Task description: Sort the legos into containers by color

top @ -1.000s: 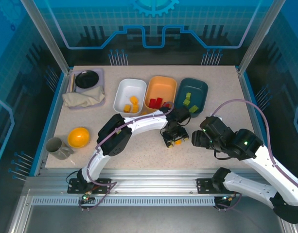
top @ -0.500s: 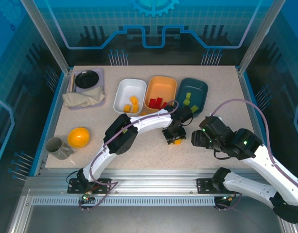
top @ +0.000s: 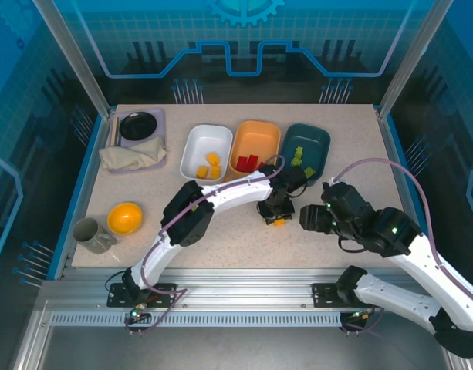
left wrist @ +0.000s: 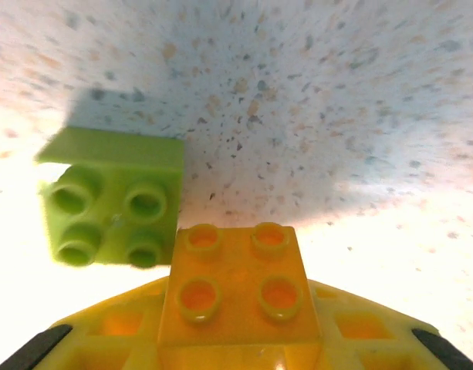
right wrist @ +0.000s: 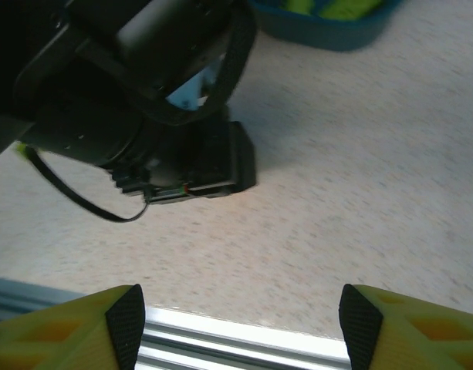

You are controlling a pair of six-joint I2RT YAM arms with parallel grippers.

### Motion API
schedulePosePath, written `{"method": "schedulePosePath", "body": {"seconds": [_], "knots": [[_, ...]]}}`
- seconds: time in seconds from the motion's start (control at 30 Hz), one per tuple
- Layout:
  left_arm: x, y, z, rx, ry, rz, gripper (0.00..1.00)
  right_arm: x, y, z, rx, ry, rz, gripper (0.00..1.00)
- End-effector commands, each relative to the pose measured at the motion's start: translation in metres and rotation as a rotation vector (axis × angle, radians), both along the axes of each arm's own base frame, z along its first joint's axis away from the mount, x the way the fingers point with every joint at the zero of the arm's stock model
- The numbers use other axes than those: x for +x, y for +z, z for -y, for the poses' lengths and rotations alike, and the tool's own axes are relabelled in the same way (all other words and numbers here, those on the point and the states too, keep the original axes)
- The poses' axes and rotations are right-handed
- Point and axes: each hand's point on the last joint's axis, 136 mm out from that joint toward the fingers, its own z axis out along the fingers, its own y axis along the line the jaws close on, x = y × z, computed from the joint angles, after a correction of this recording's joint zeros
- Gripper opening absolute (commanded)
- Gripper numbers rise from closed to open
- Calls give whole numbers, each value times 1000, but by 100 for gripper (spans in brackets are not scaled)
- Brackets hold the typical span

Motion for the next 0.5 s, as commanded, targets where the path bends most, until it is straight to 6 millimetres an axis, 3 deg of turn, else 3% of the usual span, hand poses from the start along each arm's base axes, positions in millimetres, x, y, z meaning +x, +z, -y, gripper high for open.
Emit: {"method": "schedulePosePath", "body": {"seconds": [0.0,0.17,0.37,0.47], "knots": [[31,78,-41,-43,31,143,24,8,28,-37,145,161,111,70],[79,105,-126,-15,102,197,24,21,25,-85,206,287,63,70],[141,99,-232,107,165,238,24,56,28,-144,308,357,53,72],[167,89,-269,195,169,246,24,76,25,-168,346,351,32,72]]}}
